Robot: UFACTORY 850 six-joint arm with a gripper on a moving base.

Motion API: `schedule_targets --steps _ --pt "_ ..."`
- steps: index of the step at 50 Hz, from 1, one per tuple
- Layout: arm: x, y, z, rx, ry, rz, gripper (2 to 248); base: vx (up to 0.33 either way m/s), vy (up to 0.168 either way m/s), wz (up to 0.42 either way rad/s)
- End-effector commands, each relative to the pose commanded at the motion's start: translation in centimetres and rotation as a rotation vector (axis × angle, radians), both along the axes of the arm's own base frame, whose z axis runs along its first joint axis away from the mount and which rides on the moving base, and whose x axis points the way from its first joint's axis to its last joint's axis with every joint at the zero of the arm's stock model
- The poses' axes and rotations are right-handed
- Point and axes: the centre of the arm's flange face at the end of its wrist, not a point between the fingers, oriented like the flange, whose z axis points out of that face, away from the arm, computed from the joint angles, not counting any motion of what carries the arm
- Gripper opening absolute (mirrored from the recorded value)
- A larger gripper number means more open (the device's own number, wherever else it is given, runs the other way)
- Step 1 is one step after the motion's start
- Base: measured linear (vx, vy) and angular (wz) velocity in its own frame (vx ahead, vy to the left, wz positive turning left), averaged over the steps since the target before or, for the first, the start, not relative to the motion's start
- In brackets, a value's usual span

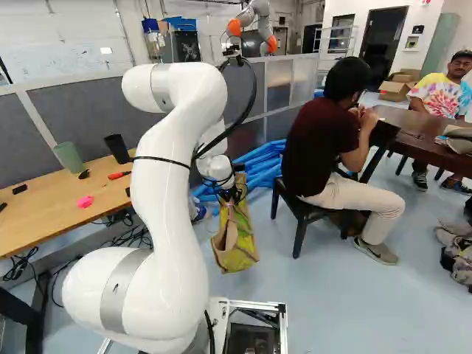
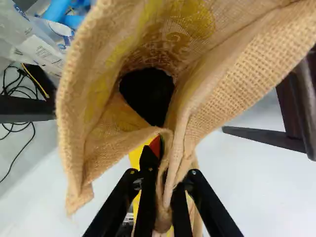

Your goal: Pick up the bag on the ground and place it on the table

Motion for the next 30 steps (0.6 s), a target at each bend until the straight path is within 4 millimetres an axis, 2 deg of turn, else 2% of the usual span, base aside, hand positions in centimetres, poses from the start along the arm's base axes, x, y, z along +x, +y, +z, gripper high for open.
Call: schedule_targets --steps 30 --pt "0.1 0.1 4.1 0.009 -0.024 0.003 35 0.000 0.000 0.000"
